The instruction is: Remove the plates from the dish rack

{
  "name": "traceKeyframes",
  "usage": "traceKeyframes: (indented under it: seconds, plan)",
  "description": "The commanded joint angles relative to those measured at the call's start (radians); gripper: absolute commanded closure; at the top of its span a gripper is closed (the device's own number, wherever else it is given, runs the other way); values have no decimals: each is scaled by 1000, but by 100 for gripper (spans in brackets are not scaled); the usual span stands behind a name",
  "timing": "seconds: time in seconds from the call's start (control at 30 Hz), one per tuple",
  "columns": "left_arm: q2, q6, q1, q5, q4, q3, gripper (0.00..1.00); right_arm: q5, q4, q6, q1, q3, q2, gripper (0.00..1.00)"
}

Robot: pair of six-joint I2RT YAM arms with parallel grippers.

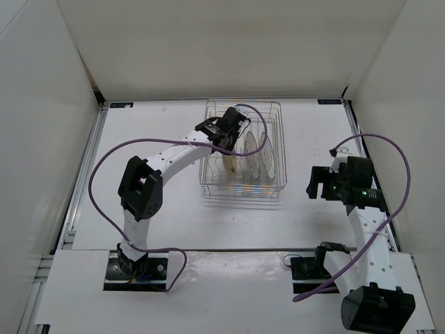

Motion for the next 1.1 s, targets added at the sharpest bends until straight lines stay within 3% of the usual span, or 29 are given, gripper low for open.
traceKeyframes:
  seconds: [0.0,0.3,0.57,0.83,1.07]
  plan:
    - [-8,-7,-19,-56,-22,41,70,-18,37,4,-7,-5,1,10]
    - [35,-44,-36,-71,-76,113,80,-26,37,0,-9,-8,10,10]
    - [-25,-38,-68,-146,-50,165,87,-35,37,-6,-7,-5,13,10]
    - [-184,68,-121,-266,110,202,89,-35,33,-11,-7,-6,21,10]
    - [-373,140,-134,-340,217,124,89,-35,36,-16,-7,-6,22,10]
